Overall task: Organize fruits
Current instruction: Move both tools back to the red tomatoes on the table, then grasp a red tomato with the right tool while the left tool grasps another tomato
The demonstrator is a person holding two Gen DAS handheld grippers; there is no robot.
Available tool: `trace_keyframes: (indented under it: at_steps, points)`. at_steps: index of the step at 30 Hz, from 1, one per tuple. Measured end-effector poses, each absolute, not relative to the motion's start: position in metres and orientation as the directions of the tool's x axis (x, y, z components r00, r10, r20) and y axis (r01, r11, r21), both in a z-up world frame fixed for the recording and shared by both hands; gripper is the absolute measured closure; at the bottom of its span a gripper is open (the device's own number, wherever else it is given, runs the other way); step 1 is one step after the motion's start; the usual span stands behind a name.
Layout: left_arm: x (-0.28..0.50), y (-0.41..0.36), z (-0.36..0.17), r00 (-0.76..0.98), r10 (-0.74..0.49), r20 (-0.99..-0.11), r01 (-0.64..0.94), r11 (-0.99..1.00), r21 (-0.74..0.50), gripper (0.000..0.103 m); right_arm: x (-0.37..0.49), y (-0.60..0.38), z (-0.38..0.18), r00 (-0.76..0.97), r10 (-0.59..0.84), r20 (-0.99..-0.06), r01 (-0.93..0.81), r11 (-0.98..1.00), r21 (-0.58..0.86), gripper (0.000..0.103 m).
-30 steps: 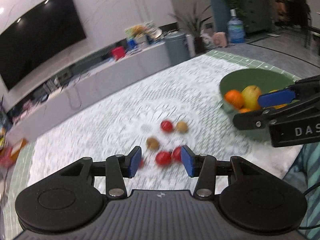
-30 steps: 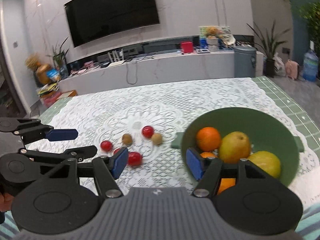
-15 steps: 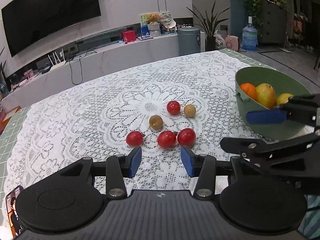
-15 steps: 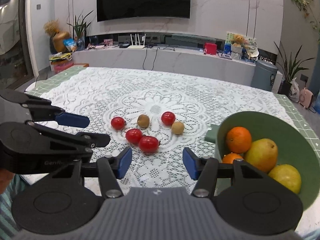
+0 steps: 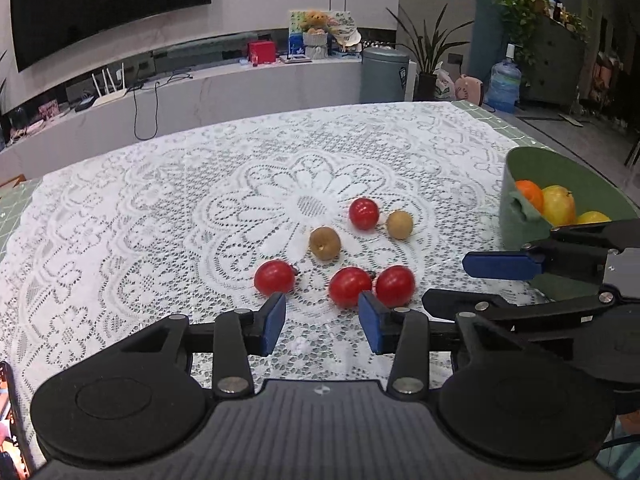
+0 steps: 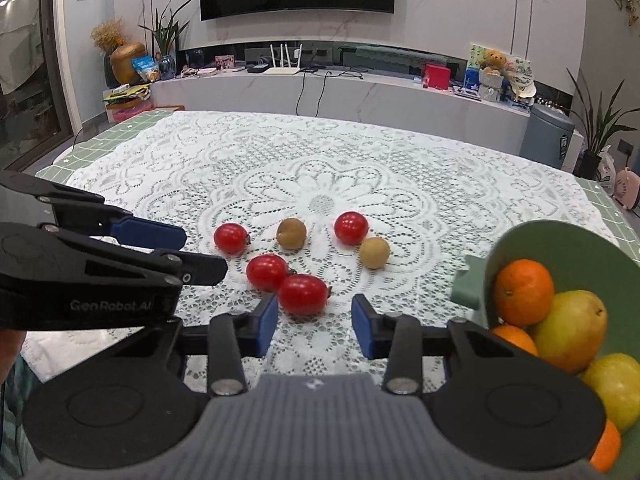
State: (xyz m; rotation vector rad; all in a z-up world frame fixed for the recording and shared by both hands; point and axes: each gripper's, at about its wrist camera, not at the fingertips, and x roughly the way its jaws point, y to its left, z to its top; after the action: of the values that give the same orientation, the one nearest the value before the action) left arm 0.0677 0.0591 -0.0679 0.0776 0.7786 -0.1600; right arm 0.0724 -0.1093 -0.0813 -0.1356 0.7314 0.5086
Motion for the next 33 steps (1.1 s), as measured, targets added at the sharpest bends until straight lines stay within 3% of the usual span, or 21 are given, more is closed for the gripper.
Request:
trace_keyframes:
  at_steps: [22, 31, 33]
  points:
    - [0.083, 0.079, -0.084, 0.669, -0.141, -0.730, 0.159, 0.986, -0.045, 0.057, 0.102, -0.095, -0.105, 0.599, 0.423, -0.680, -0.503, 0.859, 0.091, 0.071]
    - [0.090, 0.081, -0.083, 0.665, -0.165, -0.728, 0.179, 0.982, -0.059, 0.058, 0.110, -0.100, -0.110, 0.573, 0.464, -0.676, -0.503, 0.850, 0.157, 0.068]
    - [0.089, 0.081, -0.083, 0.662, -0.166, -0.731, 0.180, 0.982, -0.059, 0.058, 0.113, -0.102, -0.113, 0.557, 0.468, -0.686, -0.492, 0.852, 0.182, 0.063]
